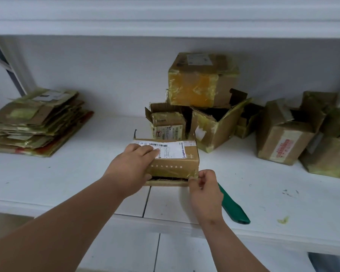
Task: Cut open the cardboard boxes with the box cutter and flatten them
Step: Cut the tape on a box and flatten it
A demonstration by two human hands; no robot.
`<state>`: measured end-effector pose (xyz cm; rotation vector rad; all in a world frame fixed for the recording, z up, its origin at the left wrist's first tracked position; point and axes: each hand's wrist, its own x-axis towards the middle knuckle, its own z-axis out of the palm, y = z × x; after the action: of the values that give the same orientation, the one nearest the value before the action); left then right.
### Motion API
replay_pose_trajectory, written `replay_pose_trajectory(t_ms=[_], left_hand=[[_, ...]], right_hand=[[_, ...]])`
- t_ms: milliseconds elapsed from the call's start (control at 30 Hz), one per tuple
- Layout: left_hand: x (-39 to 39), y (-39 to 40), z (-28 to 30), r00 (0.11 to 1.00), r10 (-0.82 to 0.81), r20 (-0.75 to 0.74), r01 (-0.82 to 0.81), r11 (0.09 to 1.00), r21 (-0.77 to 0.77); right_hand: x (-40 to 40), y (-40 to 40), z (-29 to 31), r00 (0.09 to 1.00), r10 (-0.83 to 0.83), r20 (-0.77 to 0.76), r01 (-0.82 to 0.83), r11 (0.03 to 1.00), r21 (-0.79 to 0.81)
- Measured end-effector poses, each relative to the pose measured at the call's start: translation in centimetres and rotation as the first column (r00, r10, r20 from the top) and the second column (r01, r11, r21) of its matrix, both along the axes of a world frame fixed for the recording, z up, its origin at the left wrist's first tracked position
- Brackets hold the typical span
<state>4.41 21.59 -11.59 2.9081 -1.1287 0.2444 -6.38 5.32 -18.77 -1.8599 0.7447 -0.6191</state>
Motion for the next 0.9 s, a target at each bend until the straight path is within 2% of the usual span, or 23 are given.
replay_pose_trajectory(t_ms=[167,300,400,533,633,733,900], left_hand=[[0.1,-0.3,0.1,0.998,0.014,0.065,-0.018,0.997,0.069],[0.2,0.0,-0.6,0.982,0.002,0.189,-0.029,0.989,0.142],[0.6,0.0,-0.5,0.981,-0.005,0.196,-0.025,0.988,0.153],[0.7,0.4,0.8,0.995,-0.102,0.017,0.102,0.994,0.033],[1.1,1.2,2.4,0.98,-0.133,-0.147,0.121,0.989,-0.088],[1.8,1.7,3.2,0.963,-0.093,-0.254,0.018,0.958,-0.285],[2.1,1.5,3.6,0.886,-0.021,-0.464,-0.202,0.881,-0.427]], right_hand=[[-0.6,0.1,-0.1,0.992,0.108,-0.065,-0.11,0.994,-0.026],[-0.5,0.3,0.3,0.983,0.107,-0.15,-0.123,0.987,-0.101],[-0.3,0.2,0.6,0.981,0.096,-0.17,-0.121,0.982,-0.143],[-0.1,0.1,0.7,0.992,0.061,-0.107,-0.074,0.989,-0.129],[0.3,0.0,1.2,0.995,0.028,-0.097,-0.037,0.995,-0.092],[0.7,-0.4,1.7,0.989,0.009,-0.148,-0.024,0.995,-0.098],[2.1,-0.2,2.8,0.964,-0.066,-0.257,-0.024,0.943,-0.332]])
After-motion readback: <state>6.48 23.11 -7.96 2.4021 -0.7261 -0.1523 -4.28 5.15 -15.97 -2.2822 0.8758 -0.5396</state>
